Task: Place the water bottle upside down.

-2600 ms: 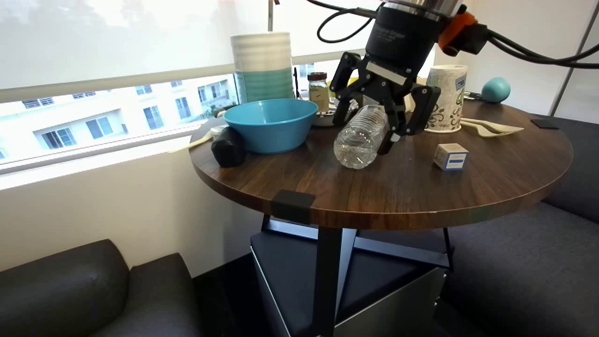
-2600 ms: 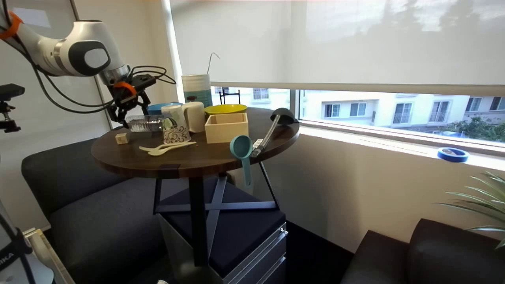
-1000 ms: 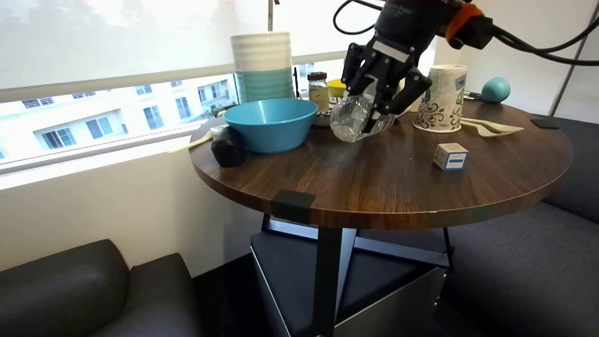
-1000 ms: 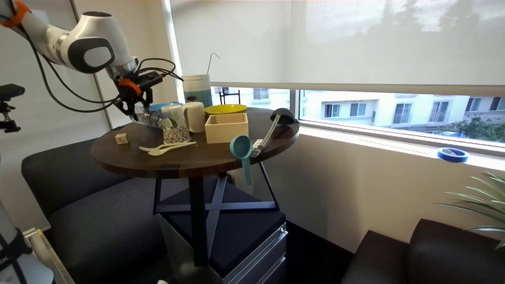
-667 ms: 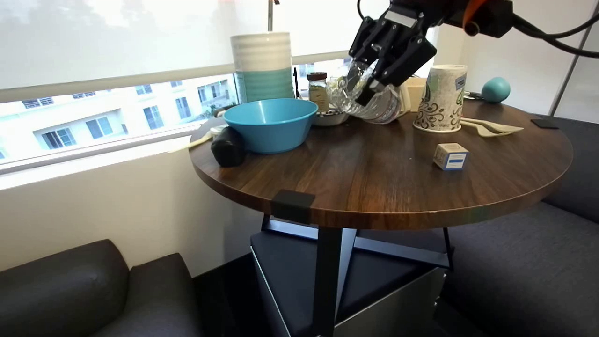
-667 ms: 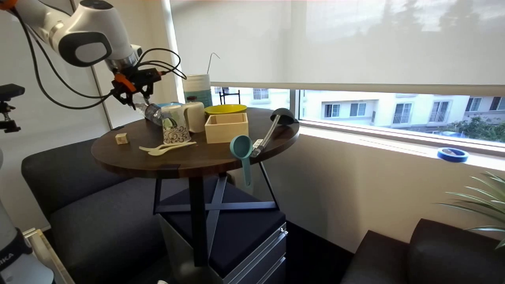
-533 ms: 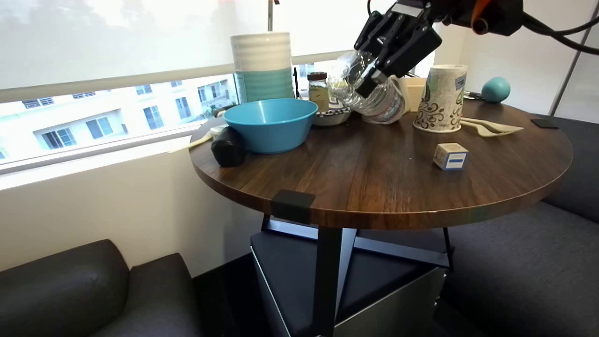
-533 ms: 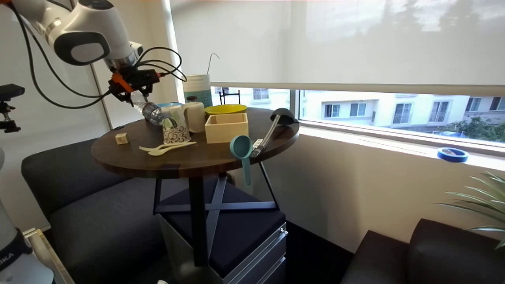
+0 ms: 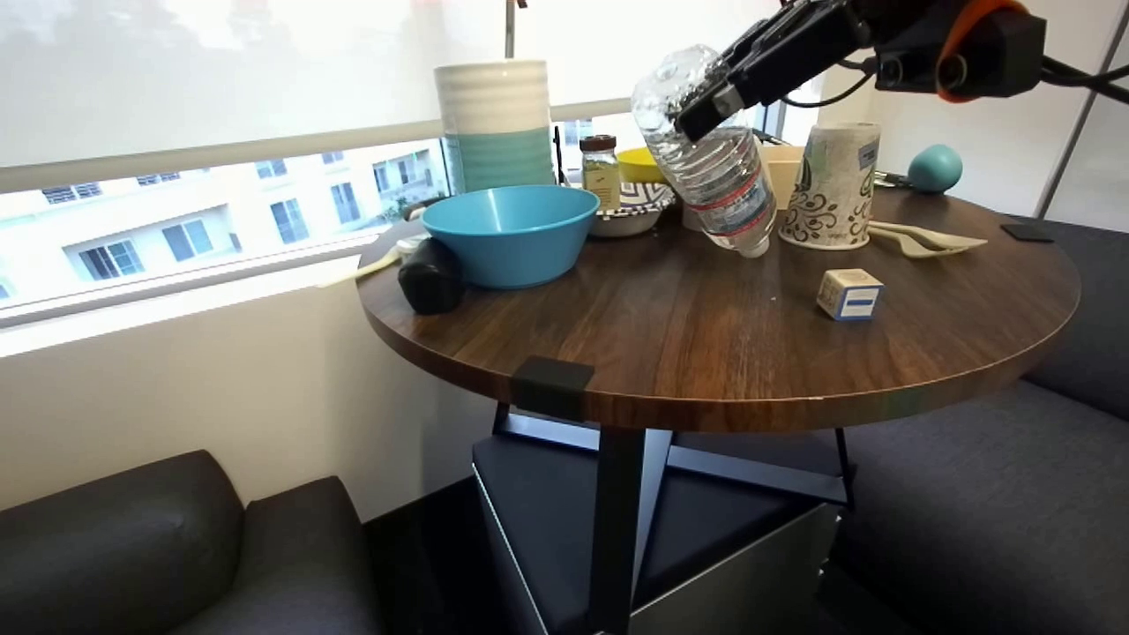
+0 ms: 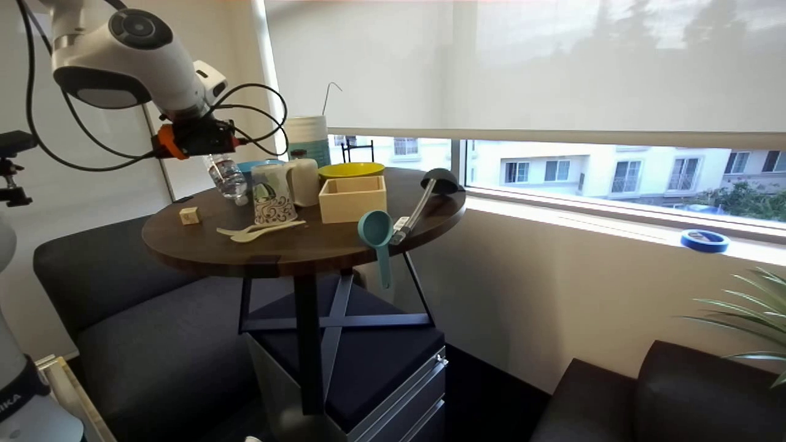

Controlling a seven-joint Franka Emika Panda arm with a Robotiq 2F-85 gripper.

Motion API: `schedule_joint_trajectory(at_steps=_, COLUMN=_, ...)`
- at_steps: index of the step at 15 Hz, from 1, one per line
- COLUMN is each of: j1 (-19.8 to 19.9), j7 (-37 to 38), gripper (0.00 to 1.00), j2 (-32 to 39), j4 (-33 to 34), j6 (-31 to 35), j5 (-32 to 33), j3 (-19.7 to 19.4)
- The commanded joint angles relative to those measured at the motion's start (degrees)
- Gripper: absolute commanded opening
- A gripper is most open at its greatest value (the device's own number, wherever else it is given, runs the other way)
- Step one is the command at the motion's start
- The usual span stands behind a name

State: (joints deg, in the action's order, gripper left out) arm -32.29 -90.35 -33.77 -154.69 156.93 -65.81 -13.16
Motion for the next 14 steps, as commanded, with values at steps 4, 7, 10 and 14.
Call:
schedule_joint_trajectory(at_steps=4, j1=-6.97, j7=-19.41, gripper=0.24, j2=-6.74, j4=-1.02, j6=3.41, j5=-28.77, j3=-6.59)
schedule_joint_trajectory(at_steps=7, j1=-5.62, j7=-30.08, gripper=0.24, j2=-7.69, j4=-0.72, j6=0.58, j5=-42.61, j3=-8.04)
schedule_joint_trajectory(at_steps=10, j1=-3.41, j7=-40.72, gripper=0.24, j2=-7.36, j4=-1.74, j6=-5.52, j5=-54.69, j3=-9.23)
schedule_joint_trajectory(at_steps=14, j1=7.53, j7=-32.96, gripper=0.49, j2=-3.34, j4=-2.69, j6=-10.62, j5=-51.16, j3=0.16)
